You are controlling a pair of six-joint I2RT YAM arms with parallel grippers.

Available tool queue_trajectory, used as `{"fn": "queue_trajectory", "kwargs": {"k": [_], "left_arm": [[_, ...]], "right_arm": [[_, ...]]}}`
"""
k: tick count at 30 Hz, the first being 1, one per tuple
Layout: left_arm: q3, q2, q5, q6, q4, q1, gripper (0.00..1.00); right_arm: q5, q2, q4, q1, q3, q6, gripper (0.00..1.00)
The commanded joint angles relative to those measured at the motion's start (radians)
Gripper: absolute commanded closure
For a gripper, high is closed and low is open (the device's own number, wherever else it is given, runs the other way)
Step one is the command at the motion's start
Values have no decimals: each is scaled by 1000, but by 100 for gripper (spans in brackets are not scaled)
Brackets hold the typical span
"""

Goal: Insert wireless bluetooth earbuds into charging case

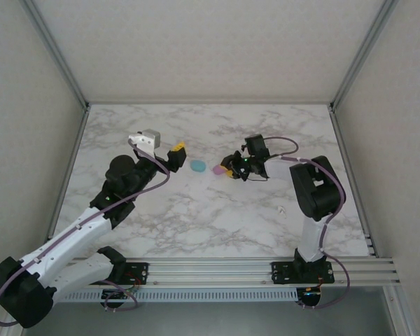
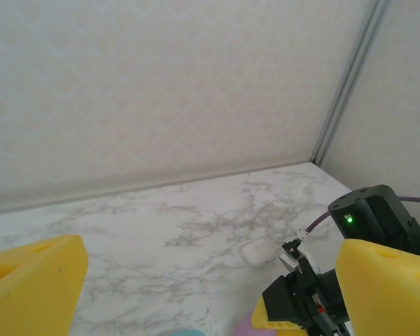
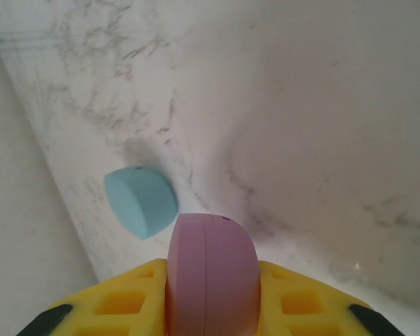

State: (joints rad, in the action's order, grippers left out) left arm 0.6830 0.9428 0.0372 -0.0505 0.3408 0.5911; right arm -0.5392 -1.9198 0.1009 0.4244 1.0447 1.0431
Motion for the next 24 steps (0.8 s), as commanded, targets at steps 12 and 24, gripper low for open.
{"fn": "queue_trajectory", "kwargs": {"k": [12, 24], "left_arm": [[93, -6, 38, -55, -149, -27, 0], [89, 6, 43, -40, -102, -36, 0]], "right_arm": [[86, -93, -58, 39, 87, -20, 68], [265, 82, -450, 34, 132, -253, 34]]}}
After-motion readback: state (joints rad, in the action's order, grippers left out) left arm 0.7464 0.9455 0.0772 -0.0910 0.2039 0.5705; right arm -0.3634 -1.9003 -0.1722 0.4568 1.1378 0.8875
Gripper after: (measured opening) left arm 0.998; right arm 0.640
